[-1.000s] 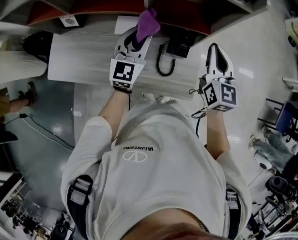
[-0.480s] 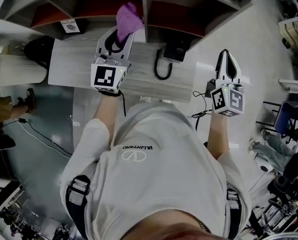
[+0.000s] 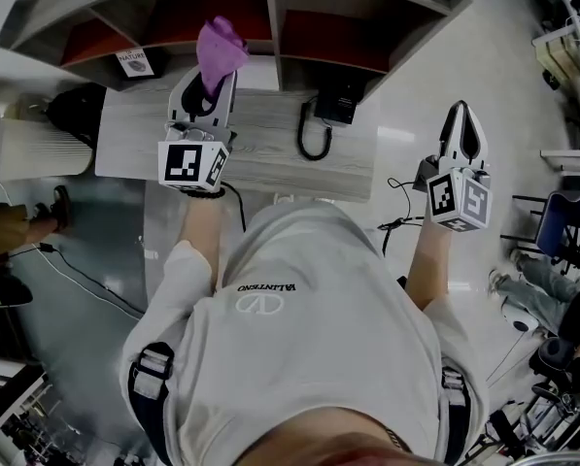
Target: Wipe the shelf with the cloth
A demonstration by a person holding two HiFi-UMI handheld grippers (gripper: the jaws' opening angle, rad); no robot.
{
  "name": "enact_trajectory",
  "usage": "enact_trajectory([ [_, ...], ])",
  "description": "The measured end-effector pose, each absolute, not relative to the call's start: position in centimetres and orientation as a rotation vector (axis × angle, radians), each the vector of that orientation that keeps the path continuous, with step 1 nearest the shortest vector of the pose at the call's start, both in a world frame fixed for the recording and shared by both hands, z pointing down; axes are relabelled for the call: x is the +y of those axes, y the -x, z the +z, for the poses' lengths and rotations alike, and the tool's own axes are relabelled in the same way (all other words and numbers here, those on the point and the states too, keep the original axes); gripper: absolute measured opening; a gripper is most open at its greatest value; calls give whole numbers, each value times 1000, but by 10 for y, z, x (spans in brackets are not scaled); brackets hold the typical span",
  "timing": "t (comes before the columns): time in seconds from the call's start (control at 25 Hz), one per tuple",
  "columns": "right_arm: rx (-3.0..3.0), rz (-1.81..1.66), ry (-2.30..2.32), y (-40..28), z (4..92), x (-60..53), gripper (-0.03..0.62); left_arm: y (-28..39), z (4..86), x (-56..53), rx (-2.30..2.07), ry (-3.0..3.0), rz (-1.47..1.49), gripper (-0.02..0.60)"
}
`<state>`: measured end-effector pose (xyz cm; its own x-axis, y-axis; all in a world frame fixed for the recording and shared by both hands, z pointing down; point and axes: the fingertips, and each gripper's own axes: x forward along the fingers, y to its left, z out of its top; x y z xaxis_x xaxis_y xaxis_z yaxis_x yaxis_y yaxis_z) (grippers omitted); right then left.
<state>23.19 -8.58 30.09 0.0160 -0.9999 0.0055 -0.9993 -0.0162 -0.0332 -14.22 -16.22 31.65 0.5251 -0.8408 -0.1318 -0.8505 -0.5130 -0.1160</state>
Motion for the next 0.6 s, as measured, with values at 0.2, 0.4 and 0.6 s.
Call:
enact_trajectory([
  [0.2,2140,-19,2254,-248,292,-78,0,159,312,-166,1488,2578,121,103],
  [0.4,2112,-1,2280,-258,286,-73,0,169,302,-167,1511,2545,121,103],
  [0.6,2110,-14,2292,-262,289,-74,0,169,310,-171,1517,2553,122,103],
])
